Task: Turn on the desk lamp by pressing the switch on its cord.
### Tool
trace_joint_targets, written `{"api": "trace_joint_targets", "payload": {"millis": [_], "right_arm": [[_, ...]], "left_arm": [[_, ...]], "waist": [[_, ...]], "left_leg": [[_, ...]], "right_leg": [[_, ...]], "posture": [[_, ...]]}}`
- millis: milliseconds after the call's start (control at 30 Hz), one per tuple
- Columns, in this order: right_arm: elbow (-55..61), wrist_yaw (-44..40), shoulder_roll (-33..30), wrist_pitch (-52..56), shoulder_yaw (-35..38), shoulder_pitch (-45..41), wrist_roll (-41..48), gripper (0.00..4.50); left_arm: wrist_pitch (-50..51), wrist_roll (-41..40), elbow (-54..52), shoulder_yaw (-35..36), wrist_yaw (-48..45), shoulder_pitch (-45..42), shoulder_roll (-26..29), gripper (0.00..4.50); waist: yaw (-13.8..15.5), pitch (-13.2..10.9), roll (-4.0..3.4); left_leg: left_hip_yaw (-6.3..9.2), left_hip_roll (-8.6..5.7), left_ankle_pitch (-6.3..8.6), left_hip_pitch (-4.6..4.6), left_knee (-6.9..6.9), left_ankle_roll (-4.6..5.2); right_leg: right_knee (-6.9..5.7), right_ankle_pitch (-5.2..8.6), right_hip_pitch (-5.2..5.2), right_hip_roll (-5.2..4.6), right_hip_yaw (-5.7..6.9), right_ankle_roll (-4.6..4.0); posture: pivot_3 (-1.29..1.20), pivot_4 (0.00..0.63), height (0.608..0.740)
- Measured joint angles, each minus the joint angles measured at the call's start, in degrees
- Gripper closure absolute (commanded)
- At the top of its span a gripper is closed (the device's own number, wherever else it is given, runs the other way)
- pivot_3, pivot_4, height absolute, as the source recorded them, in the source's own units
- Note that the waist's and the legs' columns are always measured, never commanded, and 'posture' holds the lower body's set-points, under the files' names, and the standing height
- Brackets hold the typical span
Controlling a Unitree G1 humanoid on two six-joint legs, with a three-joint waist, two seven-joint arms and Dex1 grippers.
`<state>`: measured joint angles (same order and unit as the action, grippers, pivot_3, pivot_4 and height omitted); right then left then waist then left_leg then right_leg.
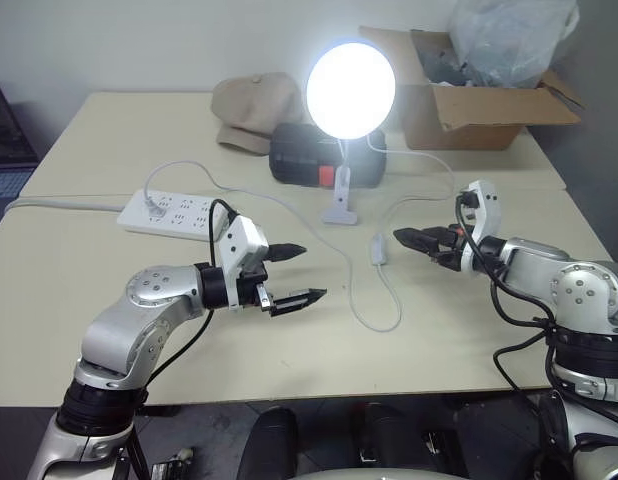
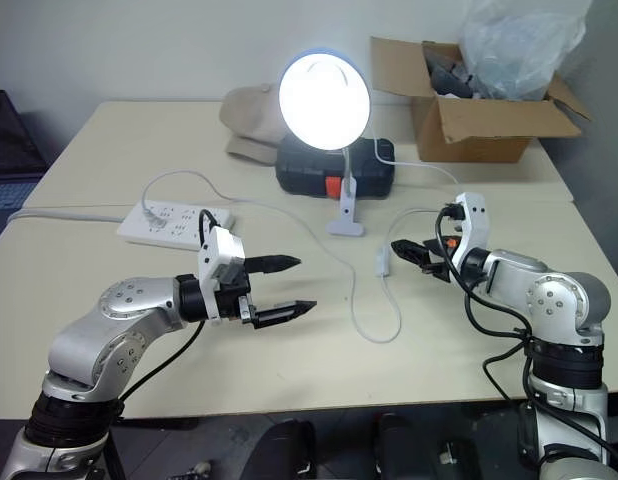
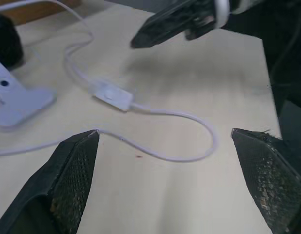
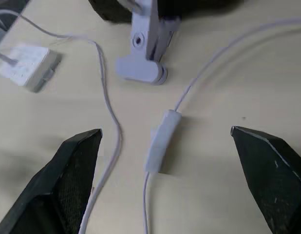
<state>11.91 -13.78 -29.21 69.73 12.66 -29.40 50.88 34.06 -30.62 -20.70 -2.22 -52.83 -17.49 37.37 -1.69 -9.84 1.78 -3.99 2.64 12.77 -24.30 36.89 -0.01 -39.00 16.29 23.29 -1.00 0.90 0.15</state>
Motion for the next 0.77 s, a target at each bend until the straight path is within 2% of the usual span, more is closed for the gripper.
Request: {"api": "trace_joint_targets", "payload": {"millis": [133, 267, 467, 633, 767], "right_arm": [[7.9, -19.5, -16.5, -11.2, -5.2, 10.0, -5.4, 0.04], [10.4, -33.1, -25.2, -22.1, -5.6, 15.2, -10.3, 0.04], [9.4, -41.4, -29.8, -29.8, -3.8, 16.2, -13.8, 0.04], [7.0, -44.5, -32.3, -33.1, -3.1, 16.5, -16.4, 0.04], [5.8, -47.0, -33.1, -34.2, -2.6, 17.0, -17.1, 0.04]], "left_arm": [[-7.8, 5.6, 5.9, 0.6, 0.0, -5.0, 2.0, 0.00], [-13.8, 8.9, 9.6, 0.4, -1.3, -6.3, 2.8, 0.00], [-16.8, 12.1, 16.3, 3.4, 1.9, -10.6, 3.2, 0.00], [-14.2, 9.3, 13.5, 4.1, -0.8, -7.2, 3.6, 0.00], [-9.5, 5.2, 9.4, 4.2, -4.8, -5.3, 6.2, 0.00]], "waist": [[0.5, 0.0, 0.00], [0.3, 0.0, 0.02], [0.3, 0.0, 0.04], [0.3, 0.0, 0.06], [0.3, -0.1, 0.09]], "left_leg": [[0.02, -0.05, 0.00, -0.03, -0.02, 0.01], [-0.02, -0.02, 0.00, 0.00, 0.03, 0.01], [-0.04, -0.01, 0.00, 0.06, 0.03, 0.00], [-0.10, -0.01, -0.01, 0.05, 0.04, -0.03], [-0.09, -0.01, -0.01, 0.15, 0.03, -0.03]], "right_leg": [[0.08, 0.02, 0.00, -0.01, 0.07, 0.02], [0.07, 0.01, -0.01, -0.02, 0.03, 0.05], [0.04, 0.01, -0.04, -0.01, 0.01, 0.05], [0.04, 0.01, -0.04, -0.06, -0.01, 0.04], [-0.01, 0.01, -0.08, -0.05, 0.00, 0.05]], "posture": [[0.00, 0.150, 0.740], [0.00, 0.150, 0.740], [0.00, 0.150, 0.740], [0.00, 0.150, 0.740], [0.00, 0.150, 0.740]]}}
